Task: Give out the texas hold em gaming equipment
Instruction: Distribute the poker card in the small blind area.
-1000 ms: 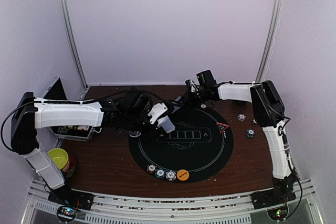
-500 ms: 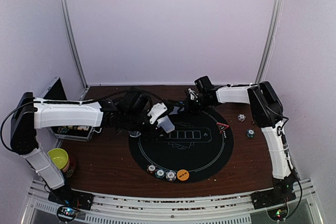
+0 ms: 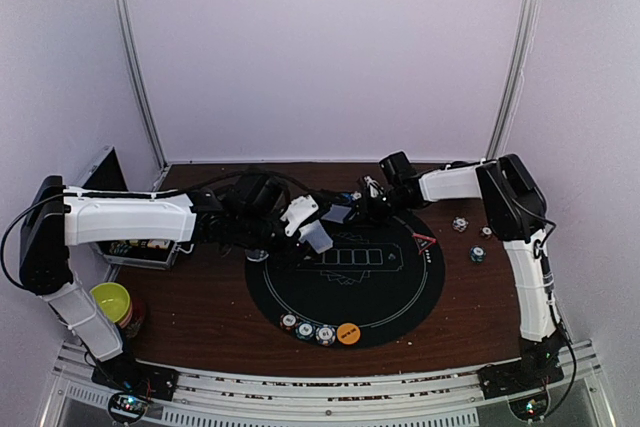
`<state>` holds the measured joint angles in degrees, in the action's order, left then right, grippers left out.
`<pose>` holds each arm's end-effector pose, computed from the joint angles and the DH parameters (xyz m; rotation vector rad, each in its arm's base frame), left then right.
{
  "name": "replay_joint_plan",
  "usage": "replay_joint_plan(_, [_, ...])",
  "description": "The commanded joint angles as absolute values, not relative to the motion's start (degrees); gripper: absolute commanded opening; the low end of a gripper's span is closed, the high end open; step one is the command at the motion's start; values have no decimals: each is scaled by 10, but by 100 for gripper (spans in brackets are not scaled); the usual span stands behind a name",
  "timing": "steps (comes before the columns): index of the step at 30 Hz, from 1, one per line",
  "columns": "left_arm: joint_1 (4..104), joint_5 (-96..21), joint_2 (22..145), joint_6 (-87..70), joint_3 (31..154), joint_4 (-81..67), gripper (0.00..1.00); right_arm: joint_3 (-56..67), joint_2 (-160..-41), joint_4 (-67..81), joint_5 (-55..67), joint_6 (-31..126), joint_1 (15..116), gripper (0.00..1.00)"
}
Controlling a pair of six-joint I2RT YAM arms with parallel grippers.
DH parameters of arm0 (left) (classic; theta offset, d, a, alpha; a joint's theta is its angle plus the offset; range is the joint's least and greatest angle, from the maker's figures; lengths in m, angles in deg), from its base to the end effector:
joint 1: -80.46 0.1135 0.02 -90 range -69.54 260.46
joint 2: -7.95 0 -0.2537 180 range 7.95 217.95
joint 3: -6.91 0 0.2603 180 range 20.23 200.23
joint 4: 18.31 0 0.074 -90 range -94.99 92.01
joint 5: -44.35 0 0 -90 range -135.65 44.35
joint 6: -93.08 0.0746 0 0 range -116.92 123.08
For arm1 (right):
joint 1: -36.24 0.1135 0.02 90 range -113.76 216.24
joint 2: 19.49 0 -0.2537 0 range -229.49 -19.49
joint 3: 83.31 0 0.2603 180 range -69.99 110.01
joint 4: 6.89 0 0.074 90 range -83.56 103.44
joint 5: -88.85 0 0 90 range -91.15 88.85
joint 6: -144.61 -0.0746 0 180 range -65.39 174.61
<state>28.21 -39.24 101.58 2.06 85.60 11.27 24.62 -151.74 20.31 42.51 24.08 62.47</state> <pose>0.2341 -0.3160 0.1957 1.0965 2.1558 -0.5754 0.4324 0.2705 0.0939 -0.2644 2.5992 1.3411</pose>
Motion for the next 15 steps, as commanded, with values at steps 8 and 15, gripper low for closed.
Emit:
replay_joint_plan(8, [279, -393, 998, 22, 854, 84, 60, 183, -1493, 64, 503, 138, 620, 1])
replay_joint_plan(15, [279, -395, 997, 22, 855, 84, 60, 165, -1514, -51, 521, 45, 621, 0])
